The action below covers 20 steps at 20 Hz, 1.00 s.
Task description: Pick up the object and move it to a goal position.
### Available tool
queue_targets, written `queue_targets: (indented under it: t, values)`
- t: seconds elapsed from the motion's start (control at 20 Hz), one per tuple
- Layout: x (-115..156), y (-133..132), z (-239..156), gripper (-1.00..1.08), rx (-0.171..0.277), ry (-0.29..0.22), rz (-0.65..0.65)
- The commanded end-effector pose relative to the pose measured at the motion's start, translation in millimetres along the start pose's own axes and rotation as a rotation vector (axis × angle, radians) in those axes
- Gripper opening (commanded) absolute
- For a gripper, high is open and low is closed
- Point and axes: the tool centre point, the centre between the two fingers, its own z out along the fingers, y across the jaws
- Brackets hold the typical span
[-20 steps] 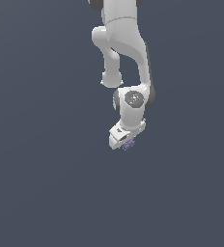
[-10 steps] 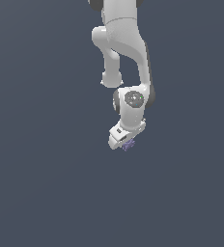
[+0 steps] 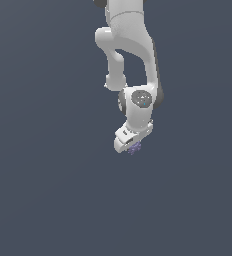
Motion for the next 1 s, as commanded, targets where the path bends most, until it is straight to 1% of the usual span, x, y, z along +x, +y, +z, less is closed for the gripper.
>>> queue_targets:
  t: [0.0,0.35,0.95]
  values:
    - [2.4,-4.6,-12.3,-1.0,-0.001,0.001,-0.001]
    - [11.6,-25.3,-67.1,-1.0,-0.001,0.0,-0.001]
    - [35.4,-74.1,-199.6,-1.0,-0.001,0.0,-0.002]
